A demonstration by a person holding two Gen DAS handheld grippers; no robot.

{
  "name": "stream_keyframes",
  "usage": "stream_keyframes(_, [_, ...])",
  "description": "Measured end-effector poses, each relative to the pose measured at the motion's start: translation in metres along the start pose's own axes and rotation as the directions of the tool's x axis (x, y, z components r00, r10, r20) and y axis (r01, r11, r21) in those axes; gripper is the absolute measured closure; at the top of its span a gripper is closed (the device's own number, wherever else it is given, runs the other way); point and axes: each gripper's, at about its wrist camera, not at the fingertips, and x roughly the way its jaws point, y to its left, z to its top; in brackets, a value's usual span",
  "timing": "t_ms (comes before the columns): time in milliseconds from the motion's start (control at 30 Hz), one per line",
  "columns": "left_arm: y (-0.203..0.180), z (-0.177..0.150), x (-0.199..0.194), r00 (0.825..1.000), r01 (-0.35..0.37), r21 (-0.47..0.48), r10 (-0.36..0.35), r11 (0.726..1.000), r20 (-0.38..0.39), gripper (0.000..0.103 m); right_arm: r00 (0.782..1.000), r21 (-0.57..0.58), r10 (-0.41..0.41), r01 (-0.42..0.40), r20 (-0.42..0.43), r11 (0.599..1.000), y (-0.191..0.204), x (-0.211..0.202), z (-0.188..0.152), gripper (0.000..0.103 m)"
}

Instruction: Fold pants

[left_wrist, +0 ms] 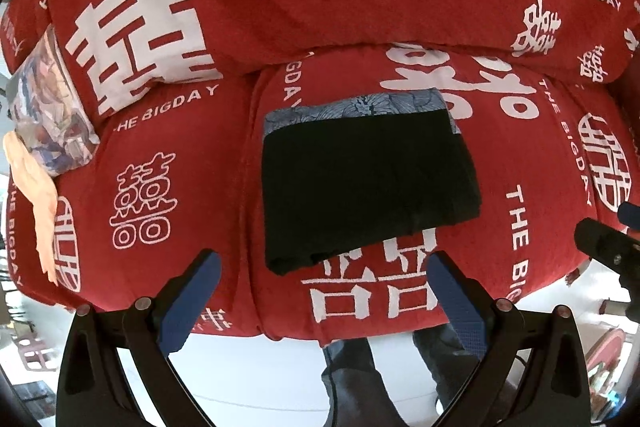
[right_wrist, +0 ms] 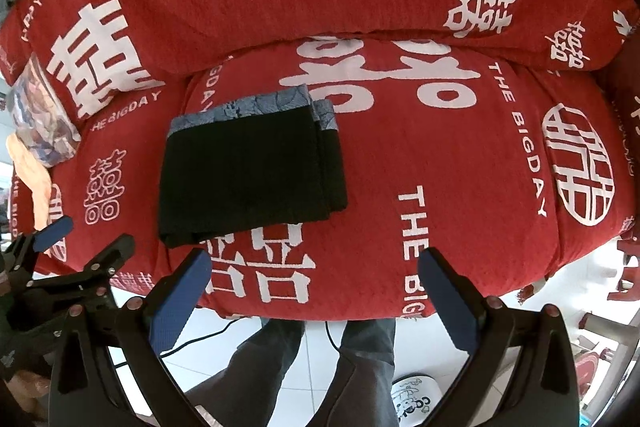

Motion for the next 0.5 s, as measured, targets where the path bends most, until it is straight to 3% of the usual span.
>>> stream_keyframes(500, [0.006,-0.005,0.003,1.0,-0.004,-0.038,0.003,0.999,-0.012,0.0,1.0,-0.052,-0.008,0.009,0.009,0.999,0.017,0.0,0.008,0.0])
